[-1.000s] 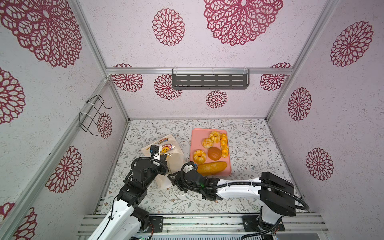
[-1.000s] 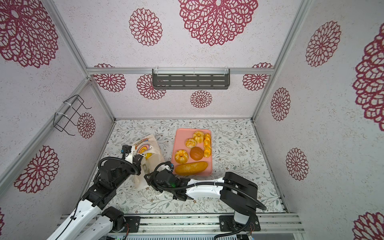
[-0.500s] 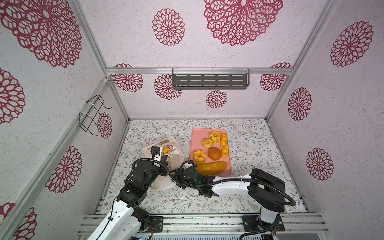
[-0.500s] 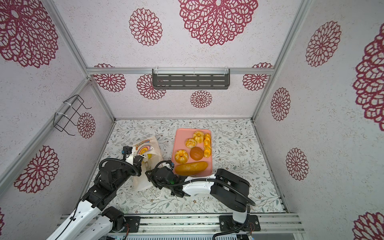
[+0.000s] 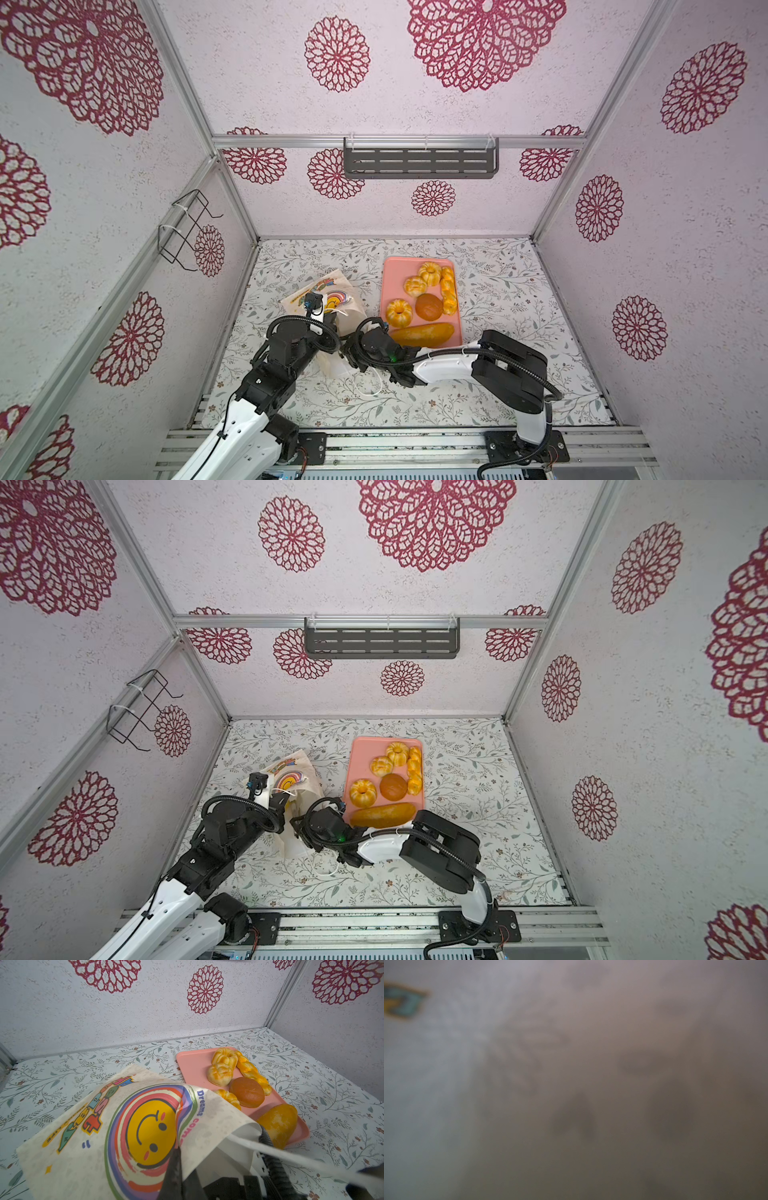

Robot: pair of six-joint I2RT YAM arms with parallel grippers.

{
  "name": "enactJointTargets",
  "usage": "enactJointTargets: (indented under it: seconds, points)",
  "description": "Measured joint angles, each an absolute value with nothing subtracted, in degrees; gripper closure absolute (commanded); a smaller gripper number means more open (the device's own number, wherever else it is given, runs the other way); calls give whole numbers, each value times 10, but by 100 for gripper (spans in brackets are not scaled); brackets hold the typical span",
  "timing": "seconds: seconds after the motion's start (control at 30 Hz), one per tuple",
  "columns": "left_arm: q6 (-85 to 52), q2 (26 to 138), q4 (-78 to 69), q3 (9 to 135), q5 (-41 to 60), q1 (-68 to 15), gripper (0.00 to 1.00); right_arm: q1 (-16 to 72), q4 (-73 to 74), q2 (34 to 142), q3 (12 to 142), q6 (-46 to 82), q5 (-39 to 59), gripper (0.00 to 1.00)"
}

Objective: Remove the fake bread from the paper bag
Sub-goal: 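Insert the right tongs into the bag and pinch a yellow bread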

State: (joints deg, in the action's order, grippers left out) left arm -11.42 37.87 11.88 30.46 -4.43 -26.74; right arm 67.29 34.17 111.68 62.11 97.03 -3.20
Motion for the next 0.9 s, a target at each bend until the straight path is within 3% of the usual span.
enactJointTargets:
  seconds: [0.13,0.27,0.33,0.53,0.9]
  points:
    - [-114,379,118,305,-50,-267,100,673,326,1117,640,966,-25,70]
    - [-114,379,115,305,-51,-268,100,673,322,1117,642,959,-16,93]
    - [-114,380,116,305,-51,-268,100,673,322,1118,640,957,-15,100]
    - [-114,380,119,305,-55,-272,100,677,303,1103,620,922,-14,100]
    - [-114,380,124,305,-86,-273,100,713,221,966,562,846,-20,100]
